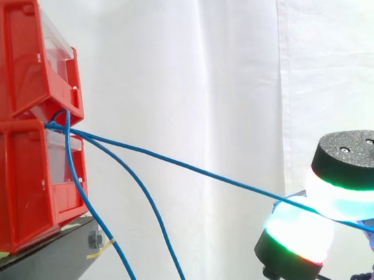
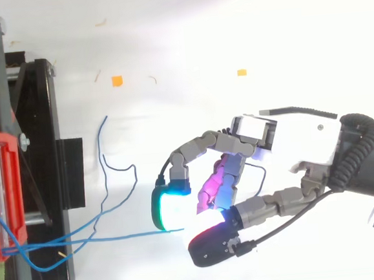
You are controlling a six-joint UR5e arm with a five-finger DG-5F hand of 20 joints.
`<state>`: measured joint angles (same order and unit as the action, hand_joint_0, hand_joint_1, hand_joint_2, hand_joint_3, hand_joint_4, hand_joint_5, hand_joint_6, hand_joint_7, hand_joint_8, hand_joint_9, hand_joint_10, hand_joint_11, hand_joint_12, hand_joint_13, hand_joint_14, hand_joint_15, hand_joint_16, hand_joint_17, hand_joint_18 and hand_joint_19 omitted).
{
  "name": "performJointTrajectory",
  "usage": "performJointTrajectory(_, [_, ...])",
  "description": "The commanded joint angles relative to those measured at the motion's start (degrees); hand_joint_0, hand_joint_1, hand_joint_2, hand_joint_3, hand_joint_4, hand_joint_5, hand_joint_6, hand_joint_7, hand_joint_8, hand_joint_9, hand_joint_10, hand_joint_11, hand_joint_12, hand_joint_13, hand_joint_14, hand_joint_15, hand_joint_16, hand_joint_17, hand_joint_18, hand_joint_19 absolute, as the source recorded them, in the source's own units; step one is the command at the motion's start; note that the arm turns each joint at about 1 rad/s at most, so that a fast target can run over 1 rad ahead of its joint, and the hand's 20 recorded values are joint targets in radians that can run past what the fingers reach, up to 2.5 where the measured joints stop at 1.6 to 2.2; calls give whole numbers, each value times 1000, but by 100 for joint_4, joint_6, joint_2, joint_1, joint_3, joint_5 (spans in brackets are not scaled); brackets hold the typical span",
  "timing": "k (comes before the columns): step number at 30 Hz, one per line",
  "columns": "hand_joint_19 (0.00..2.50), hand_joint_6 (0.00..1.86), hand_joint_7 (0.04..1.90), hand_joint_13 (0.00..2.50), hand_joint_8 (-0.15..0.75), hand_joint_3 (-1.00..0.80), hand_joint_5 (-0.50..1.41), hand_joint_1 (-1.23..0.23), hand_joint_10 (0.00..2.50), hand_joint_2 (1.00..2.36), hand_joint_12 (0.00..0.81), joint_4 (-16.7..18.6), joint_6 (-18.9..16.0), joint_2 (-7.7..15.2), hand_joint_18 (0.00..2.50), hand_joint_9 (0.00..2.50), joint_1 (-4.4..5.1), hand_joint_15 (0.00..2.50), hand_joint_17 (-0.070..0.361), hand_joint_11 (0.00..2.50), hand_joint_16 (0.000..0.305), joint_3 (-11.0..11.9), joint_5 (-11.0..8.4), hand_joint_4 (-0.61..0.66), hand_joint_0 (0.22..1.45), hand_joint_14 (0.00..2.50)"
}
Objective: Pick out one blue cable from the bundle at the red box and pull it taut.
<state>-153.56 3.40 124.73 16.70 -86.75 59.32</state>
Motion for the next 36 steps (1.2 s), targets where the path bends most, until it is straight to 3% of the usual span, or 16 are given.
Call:
performJointTrajectory(1, [749,862,1110,1164,313,-77,1,-847,24,1016,458,-16,11,-2,1050,1531,0,561,149,563,66,0,-25,-25,633,22])
performJointTrajectory(9, [759,862,1107,1199,321,-84,0,-845,23,1015,477,-25,11,-2,1056,1531,0,697,149,563,66,0,-25,-21,635,23])
performJointTrajectory(36, [754,866,1121,1146,318,-110,-5,-828,23,1015,460,-25,11,7,1002,1506,0,607,147,552,65,0,-25,-37,639,21])
